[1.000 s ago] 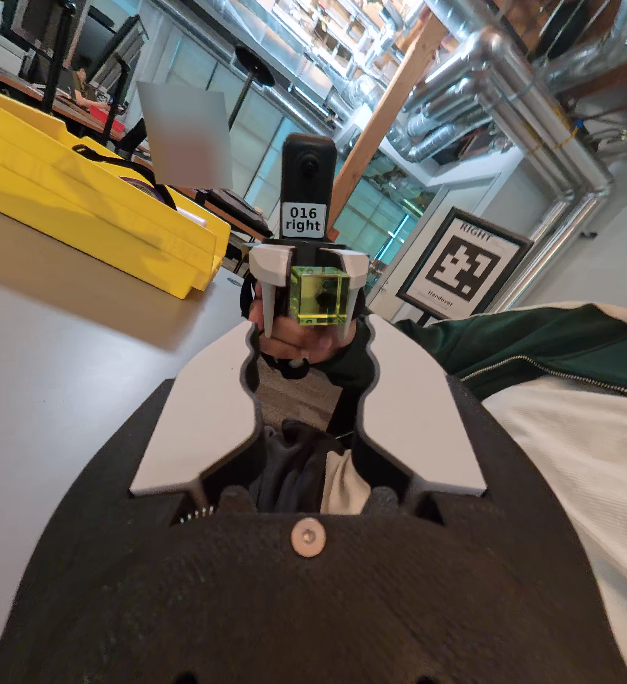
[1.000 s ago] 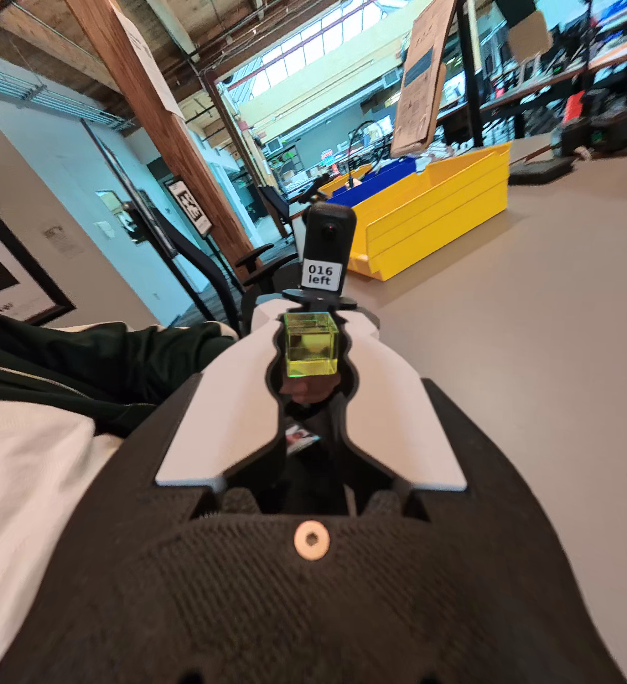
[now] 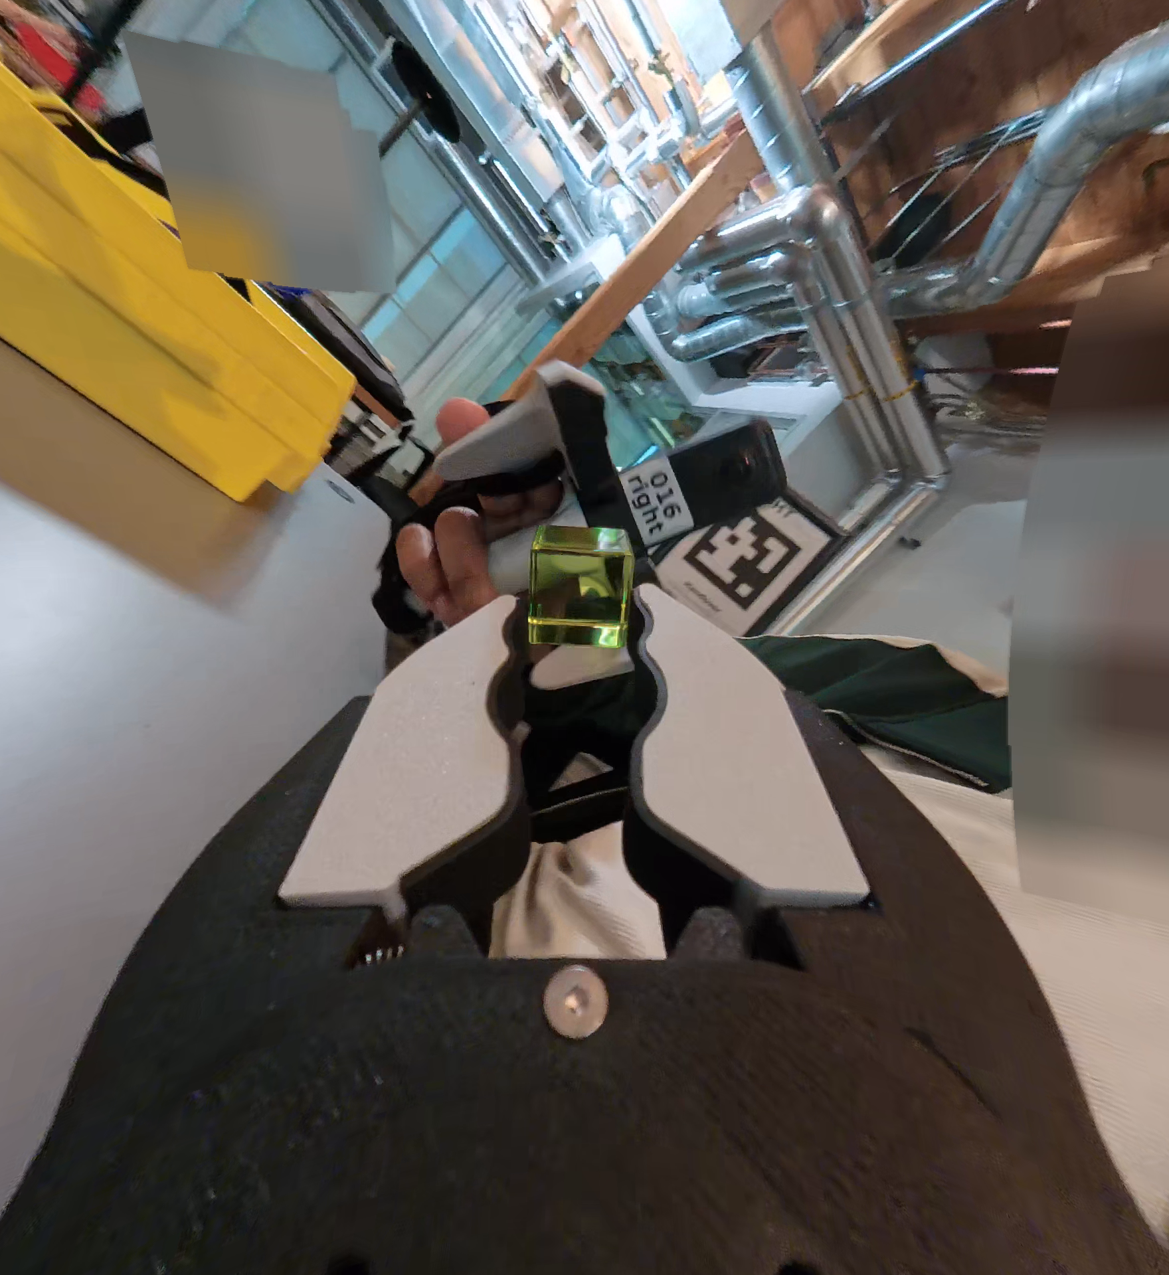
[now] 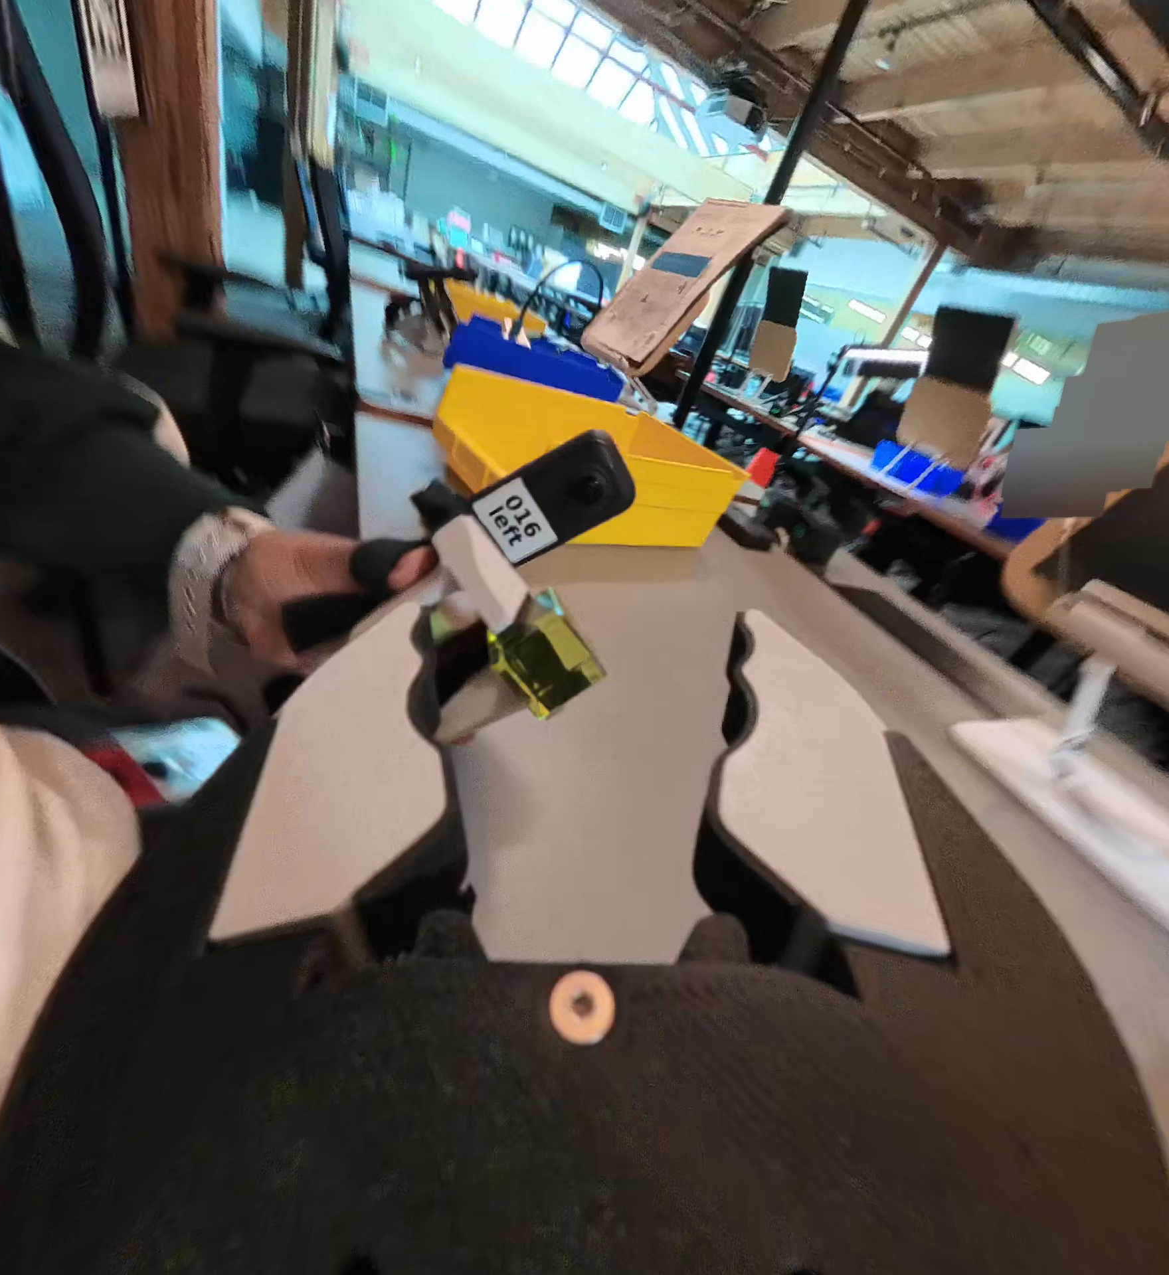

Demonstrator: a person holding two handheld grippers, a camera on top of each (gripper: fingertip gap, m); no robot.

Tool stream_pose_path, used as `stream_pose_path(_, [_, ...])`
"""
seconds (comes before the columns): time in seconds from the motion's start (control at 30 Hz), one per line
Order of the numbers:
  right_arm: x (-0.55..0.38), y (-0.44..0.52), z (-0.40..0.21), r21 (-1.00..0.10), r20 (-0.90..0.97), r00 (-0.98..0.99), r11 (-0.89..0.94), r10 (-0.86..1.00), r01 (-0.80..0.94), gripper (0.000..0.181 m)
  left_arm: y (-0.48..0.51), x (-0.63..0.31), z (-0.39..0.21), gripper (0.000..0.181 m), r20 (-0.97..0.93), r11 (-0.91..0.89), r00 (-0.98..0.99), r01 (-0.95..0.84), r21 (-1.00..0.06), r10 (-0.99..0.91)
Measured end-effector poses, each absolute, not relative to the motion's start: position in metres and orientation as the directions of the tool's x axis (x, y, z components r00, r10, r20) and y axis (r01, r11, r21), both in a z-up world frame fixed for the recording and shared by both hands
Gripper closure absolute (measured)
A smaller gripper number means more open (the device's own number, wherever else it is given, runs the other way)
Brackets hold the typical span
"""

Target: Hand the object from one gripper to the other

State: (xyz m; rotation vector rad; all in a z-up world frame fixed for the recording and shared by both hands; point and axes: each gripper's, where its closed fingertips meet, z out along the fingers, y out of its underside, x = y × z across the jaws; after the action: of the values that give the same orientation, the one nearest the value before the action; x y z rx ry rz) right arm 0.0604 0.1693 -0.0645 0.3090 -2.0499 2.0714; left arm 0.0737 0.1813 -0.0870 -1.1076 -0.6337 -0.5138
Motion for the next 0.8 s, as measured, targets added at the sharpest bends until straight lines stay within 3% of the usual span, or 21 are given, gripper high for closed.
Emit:
stream_pose_path(0.07, [0.048, 0.174, -0.062, -0.993, 0.109, -0.994, -0.051, -0.013, -0.108, 0.098, 0.178, 0.070, -0.089, 0.155, 0.657, 0.365, 0.753, 0.607, -0.706, 0.019])
stream_pose_path(0.23, [0.037, 0.177, -0.077, -0.932, -0.361, -0.919, 0.014, -0.158, 0.363, 0.131, 0.180, 0.066, -0.093, 0.155, 0.511, 0.295, 0.832, 0.444, -0.846, 0.215])
stream_pose_path(0.33, [0.042, 0.174, -0.080, -0.852, -0.515, -0.824, 0.039, -0.236, 0.521, 0.131, 0.183, 0.067, -0.095, 0.155, 0.438, 0.248, 0.856, 0.377, -0.893, 0.275])
stream_pose_path(0.8, [0.063, 0.169, -0.081, -0.915, -0.401, -0.875, 0.060, -0.273, 0.400, 0.155, 0.186, 0.067, -0.090, 0.156, 0.483, 0.310, 0.836, 0.402, -0.861, 0.259])
